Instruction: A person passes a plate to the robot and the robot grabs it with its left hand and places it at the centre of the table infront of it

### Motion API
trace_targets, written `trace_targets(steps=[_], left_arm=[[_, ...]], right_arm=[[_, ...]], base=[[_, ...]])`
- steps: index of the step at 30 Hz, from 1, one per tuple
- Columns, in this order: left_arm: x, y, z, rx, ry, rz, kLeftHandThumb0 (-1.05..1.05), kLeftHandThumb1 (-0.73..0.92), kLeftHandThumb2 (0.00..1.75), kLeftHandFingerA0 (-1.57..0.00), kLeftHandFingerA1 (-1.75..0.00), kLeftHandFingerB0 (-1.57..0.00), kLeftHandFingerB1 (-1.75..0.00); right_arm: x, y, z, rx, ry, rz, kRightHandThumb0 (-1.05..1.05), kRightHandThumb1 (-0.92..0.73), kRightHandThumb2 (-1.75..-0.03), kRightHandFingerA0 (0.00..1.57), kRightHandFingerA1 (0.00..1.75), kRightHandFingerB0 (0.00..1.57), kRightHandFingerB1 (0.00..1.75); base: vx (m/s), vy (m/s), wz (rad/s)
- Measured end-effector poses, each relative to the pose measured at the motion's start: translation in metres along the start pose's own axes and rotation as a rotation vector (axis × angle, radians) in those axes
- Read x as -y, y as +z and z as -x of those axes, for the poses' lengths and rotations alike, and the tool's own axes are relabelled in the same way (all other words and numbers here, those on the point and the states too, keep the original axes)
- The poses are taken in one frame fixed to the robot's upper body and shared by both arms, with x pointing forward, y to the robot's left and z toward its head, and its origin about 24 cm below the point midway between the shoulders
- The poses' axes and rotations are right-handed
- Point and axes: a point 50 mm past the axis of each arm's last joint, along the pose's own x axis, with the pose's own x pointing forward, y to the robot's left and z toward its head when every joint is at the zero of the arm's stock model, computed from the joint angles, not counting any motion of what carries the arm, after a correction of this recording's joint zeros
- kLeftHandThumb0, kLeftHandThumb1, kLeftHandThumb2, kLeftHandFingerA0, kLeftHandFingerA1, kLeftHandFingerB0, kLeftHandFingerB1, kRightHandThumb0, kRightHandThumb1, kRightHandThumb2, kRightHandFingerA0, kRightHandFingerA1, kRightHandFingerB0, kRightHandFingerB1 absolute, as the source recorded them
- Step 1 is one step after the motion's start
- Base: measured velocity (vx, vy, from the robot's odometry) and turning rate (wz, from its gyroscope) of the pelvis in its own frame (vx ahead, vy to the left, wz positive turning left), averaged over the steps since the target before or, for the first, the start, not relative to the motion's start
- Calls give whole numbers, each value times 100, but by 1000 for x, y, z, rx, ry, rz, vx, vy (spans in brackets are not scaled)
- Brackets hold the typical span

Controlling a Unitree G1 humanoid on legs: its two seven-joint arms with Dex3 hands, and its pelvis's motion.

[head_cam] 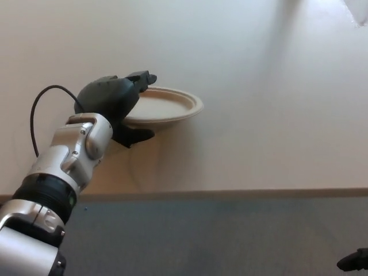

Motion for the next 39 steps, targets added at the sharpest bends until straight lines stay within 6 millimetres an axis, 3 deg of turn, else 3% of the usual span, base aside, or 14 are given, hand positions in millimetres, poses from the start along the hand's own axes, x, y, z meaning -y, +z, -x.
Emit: trace_targets(steps=[5, 7, 8, 13, 14, 17, 18, 20, 24, 31, 32, 33, 34, 39], left_arm=[[-1, -3, 0, -19, -53, 71, -85, 46, 90, 0, -5, 0, 0], [-2, -4, 0, -24, -84, 102, -104, 58, 66, -6, -26, 0, -7], [-2, -5, 0, -25, -94, 113, -105, 52, 87, -30, -40, 0, -5], [-2, -7, 0, -29, -161, 177, -103, 76, 64, -37, -33, 0, -5], [-1, -7, 1, -30, -180, 195, -99, 60, 102, -19, -40, 0, -1], [-1, -9, 1, -32, -216, 237, -102, 68, 110, -6, -9, 0, 0], [-1, -9, 1, -33, -226, 248, -94, 75, 119, -16, -47, 0, -7], [-1, -10, 2, -37, -256, 285, -100, 87, 125, -1, -18, 0, -5], [-1, -13, 3, -49, -306, 341, -101, 92, 127, 0, -7, 0, -2], [-7, -10, 3, -49, -388, 428, -87, 84, 126, -1, -15, 0, -15], [-10, -8, 2, -38, -388, 438, -102, 86, 95, -15, -28, 0, -12], [-16, -5, 2, -17, -381, 448, -102, 86, 95, -15, -28, 0, -12], [-22, -2, 2, 3, -372, 453, -87, 78, 122, -2, -27, 0, -16], [-52, 12, 5, 115, -255, 502, -96, 88, 127, 0, -6, 0, -11]], right_arm=[[0, 0, 0, 0, 3, 6, -53, -68, -60, 73, 70, 52, 53], [-1, 0, 0, 0, 4, 11, -52, -68, -59, 73, 69, 51, 52], [-1, 0, 0, 0, 5, 12, -51, -67, -59, 74, 70, 52, 52], [-1, 0, 0, 0, 7, 16, -51, -66, -59, 73, 70, 54, 53], [-1, 0, 0, 1, 7, 16, -52, -65, -59, 74, 70, 53, 52], [-1, 1, 0, 1, 8, 17, -50, -64, -58, 72, 68, 54, 52], [-1, 1, 0, 2, 8, 18, -49, -62, -58, 72, 67, 54, 52], [0, 2, -1, 4, 7, 18, -48, -61, -57, 74, 68, 55, 52], [2, 6, -2, 13, 5, 20, -53, -57, -57, 73, 70, 57, 54], [6, 13, -4, 31, 7, 22, -51, -59, -57, 74, 69, 57, 53], [7, 15, -5, 33, 8, 24, -51, -59, -57, 74, 69, 57, 53], [8, 16, -5, 35, 8, 26, -51, -59, -57, 74, 69, 57, 53], [9, 18, -6, 39, 8, 28, -51, -59, -57, 73, 68, 55, 52], [12, 23, -7, 47, 12, 35, -52, -58, -57, 75, 70, 56, 53]], base=[[0, 0, 0], [0, 0, 0], [0, 0, 0], [0, 0, 0], [0, 0, 0], [0, 0, 0], [0, 0, 0], [0, 0, 0], [0, 0, 0], [0, 0, 0], [0, 0, 0], [0, 0, 0], [0, 0, 0], [0, 0, 0]])
